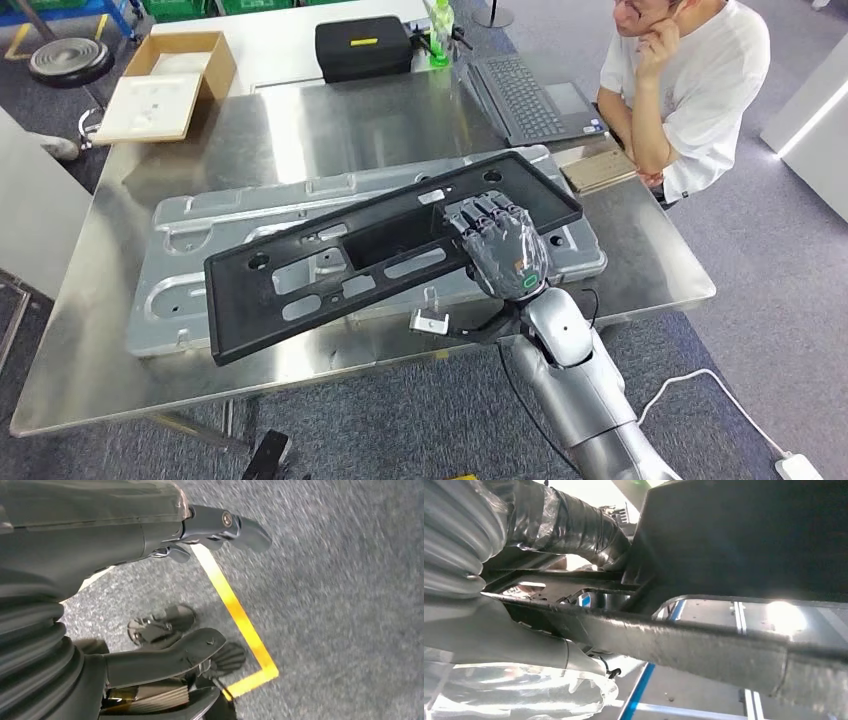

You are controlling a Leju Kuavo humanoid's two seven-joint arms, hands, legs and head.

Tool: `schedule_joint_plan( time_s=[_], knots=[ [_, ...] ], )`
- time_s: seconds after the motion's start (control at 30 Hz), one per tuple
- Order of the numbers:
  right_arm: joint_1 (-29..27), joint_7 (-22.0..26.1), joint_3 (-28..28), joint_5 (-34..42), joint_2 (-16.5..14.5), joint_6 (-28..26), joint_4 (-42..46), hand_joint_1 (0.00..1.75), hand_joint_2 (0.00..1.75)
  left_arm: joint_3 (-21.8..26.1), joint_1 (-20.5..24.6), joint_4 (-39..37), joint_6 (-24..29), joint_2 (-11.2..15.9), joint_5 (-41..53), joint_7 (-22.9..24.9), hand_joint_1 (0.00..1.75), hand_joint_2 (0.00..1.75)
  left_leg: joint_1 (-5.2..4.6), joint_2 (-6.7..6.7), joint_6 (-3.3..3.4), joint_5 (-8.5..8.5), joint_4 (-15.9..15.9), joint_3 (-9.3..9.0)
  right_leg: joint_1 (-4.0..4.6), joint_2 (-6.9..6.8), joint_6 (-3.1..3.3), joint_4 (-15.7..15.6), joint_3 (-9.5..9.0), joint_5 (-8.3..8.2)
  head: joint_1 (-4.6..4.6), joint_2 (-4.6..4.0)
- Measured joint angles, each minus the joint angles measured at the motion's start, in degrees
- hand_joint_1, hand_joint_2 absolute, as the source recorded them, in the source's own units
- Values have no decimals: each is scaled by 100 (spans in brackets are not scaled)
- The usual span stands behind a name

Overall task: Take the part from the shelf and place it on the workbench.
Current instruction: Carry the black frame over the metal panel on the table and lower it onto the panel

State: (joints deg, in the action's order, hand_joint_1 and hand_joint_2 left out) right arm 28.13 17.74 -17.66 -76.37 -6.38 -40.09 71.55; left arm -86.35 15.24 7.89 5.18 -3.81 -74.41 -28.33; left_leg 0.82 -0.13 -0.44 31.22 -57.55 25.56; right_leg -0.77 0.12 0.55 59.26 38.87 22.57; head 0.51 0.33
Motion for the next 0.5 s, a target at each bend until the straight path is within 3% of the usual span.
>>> schedule_joint_plan(
  time_s=[0.07, 0.1, 0.17, 0.23, 0.27, 0.37, 0.4, 0.5],
  knots=[
    [16, 0, -3, 4, -1, 0, 15, 175, 175, -1, 9, 0, 0, -1, 12, -12, 0, 175, 23, 3, -21, 14, -428, 133, 15, 6, 88, -16, -191, 46, -4, 0],
    [19, 0, -4, 7, -1, 1, 20, 175, 175, -1, 12, 0, 1, -2, 8, -8, 0, 175, 27, 3, -22, 89, -760, 331, 27, 2, 119, -25, -267, 78, -6, 0],
    [10, -1, -4, -1, 0, 1, 20, 175, 175, 1, 4, 0, 10, -3, -31, 17, 0, 175, 16, 3, -14, 447, -1328, 813, 59, 21, 158, -44, -381, 166, -8, 0],
    [-23, -1, -5, -14, 0, 0, 21, 175, 175, 2, -13, 0, 40, -3, -77, 50, 0, 175, -10, 2, 35, 732, -1413, 1130, 103, 55, 180, -55, -494, 266, -7, 0],
    [-37, -1, -5, -18, 0, 0, 21, 175, 175, 2, -18, 0, 65, 0, -94, 63, 0, 175, -35, 0, 84, 640, -1239, 1187, 123, 69, 187, -54, -559, 318, -8, 0],
    [-59, -10, -7, -17, 2, 2, 20, 175, 175, 2, -22, -2, 178, 23, -128, 86, 0, 175, -173, -35, 276, -359, -350, 1124, 155, 96, 176, -49, -710, 447, -7, 0],
    [-70, -16, -7, -7, 3, 2, 20, 175, 175, 2, -24, -2, 214, 33, -138, 92, 0, 175, -208, -61, 314, -591, -175, 1094, 160, 109, 158, -44, -726, 480, -6, 0],
    [-101, -32, -7, 161, 14, 2, 18, 175, 175, 2, -19, -2, 256, 41, -163, 62, 0, 175, -196, -99, 329, -813, -39, 1028, 173, 141, 85, -34, -744, 558, -6, 0]
  ],
)
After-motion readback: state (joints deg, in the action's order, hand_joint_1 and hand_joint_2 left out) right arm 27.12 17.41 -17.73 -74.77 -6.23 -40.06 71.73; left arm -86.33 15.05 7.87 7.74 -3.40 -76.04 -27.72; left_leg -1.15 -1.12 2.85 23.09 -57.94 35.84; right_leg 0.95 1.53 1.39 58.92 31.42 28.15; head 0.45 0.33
